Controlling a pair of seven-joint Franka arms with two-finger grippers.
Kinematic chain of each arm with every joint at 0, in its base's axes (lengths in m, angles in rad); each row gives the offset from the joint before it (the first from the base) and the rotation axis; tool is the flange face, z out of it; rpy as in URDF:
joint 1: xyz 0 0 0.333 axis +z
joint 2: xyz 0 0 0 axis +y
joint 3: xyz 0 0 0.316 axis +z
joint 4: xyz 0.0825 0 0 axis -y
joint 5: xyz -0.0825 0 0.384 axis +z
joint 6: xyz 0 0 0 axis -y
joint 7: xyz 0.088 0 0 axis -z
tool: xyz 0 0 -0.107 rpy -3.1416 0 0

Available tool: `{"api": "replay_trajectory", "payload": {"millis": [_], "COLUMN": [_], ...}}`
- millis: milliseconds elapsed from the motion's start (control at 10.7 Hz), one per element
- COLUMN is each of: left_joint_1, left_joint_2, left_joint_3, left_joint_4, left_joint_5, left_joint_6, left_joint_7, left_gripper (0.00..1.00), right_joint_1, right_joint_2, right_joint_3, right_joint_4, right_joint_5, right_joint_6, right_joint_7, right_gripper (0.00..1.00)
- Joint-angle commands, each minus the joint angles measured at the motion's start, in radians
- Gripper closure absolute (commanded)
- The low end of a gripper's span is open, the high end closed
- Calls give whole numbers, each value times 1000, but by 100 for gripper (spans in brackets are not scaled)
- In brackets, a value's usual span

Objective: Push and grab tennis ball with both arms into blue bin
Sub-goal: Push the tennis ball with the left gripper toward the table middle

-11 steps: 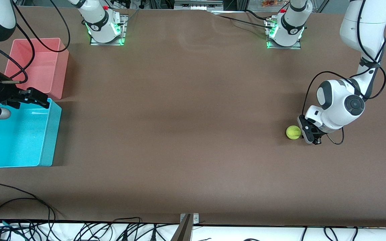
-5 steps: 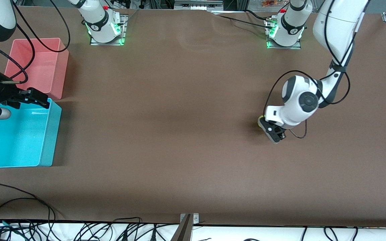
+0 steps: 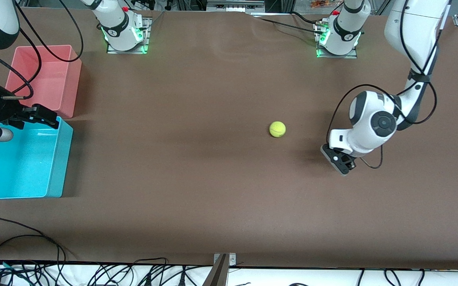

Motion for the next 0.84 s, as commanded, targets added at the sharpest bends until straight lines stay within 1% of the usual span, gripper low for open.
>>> {"api": "replay_trajectory", "payload": {"millis": [0, 94, 188, 281, 375, 469, 562, 656, 750], "left_joint_1": [1, -4, -5, -6, -7, -9, -21, -21, -21], "left_joint_2": [-119, -173, -210, -226, -245, -273, -298, -322, -336], "left_joint_3": [47, 53, 69, 81, 107, 116, 125, 135, 135], "left_joint_4": [-40, -58, -60, -60, -63, -66, -68, -74, -91], "left_joint_5": [23, 23, 23, 23, 25, 23, 23, 25, 25], "left_joint_6": [-67, -101, -150, -175, -195, -228, -259, -264, -267], "left_joint_7": [82, 77, 76, 77, 86, 85, 83, 83, 82], "left_gripper": [93, 79, 71, 58, 1, 0, 0, 0, 0], "right_joint_1": [14, 16, 20, 38, 43, 48, 49, 49, 51], "right_joint_2": [-11, -8, -6, -7, -12, -27, -44, -53, -55], "right_joint_3": [-1, 0, 2, 2, 3, 5, 22, 54, 63], "right_joint_4": [-16, -16, -18, -32, -56, -96, -128, -145, -144], "right_joint_5": [6, 6, 8, 8, 8, 8, 9, 10, 10], "right_joint_6": [11, 15, 13, 13, 15, 18, 40, 54, 62], "right_joint_7": [3, 3, 5, -1, -6, -14, -14, -8, -2], "right_gripper": [0, 0, 0, 0, 0, 0, 0, 0, 0]}}
